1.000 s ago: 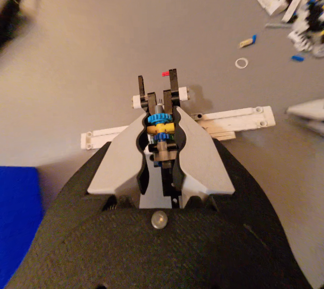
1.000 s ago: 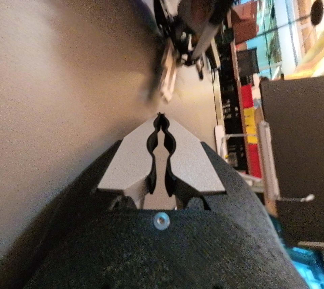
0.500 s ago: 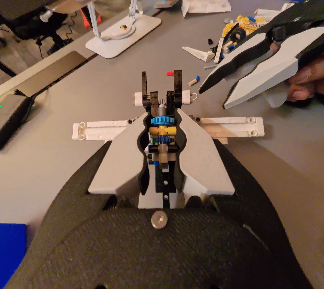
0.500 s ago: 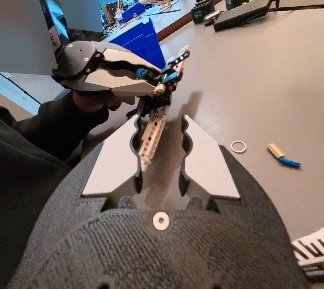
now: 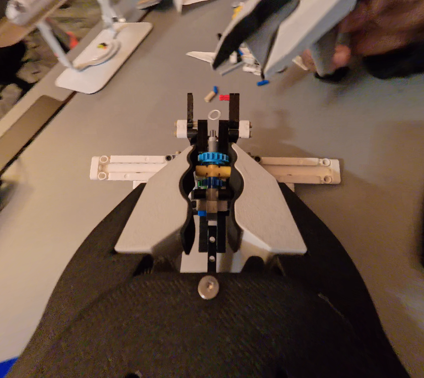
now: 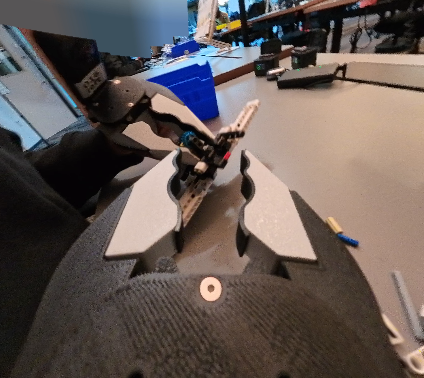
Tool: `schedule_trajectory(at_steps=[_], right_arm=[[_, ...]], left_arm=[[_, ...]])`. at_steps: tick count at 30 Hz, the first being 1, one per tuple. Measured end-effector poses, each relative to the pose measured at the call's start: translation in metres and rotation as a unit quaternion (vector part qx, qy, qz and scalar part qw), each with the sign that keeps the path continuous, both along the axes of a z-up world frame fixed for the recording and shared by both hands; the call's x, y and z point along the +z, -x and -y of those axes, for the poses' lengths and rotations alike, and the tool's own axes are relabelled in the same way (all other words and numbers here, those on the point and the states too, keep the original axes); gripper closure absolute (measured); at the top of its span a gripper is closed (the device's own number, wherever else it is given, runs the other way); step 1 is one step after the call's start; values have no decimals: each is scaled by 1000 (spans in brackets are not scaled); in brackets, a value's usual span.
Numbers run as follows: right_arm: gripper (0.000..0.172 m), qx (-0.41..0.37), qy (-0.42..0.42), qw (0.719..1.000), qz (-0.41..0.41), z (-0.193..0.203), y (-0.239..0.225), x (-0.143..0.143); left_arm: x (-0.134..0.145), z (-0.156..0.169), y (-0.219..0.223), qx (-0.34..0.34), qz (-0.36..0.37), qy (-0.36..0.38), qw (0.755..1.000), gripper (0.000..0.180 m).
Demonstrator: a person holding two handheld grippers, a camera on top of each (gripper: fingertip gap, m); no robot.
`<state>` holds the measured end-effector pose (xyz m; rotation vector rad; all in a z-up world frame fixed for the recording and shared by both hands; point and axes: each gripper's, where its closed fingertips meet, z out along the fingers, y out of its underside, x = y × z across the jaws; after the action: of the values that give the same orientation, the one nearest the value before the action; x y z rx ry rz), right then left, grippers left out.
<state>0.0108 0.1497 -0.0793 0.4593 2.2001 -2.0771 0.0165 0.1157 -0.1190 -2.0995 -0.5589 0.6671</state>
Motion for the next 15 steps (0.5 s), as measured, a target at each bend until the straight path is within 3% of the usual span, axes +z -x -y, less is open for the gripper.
schedule_trajectory(at_steps=[3,7,12,15], right_arm=[[123,30,16,999,7,-18,1,10],[147,48,-6,989,138,-34,7,-2],[132,48,4,948,315,-26,-1,-26],[137,79,12,929,361,-18,-13,-29]], left_arm=[[-10,-1,-13,-58,37,22,997,155],[-14,2,-15,-80,15,84,993,155],[-8,-7,-17,-89,-6,98,991,155],[-6,-10,-18,-90,-13,105,990,155]])
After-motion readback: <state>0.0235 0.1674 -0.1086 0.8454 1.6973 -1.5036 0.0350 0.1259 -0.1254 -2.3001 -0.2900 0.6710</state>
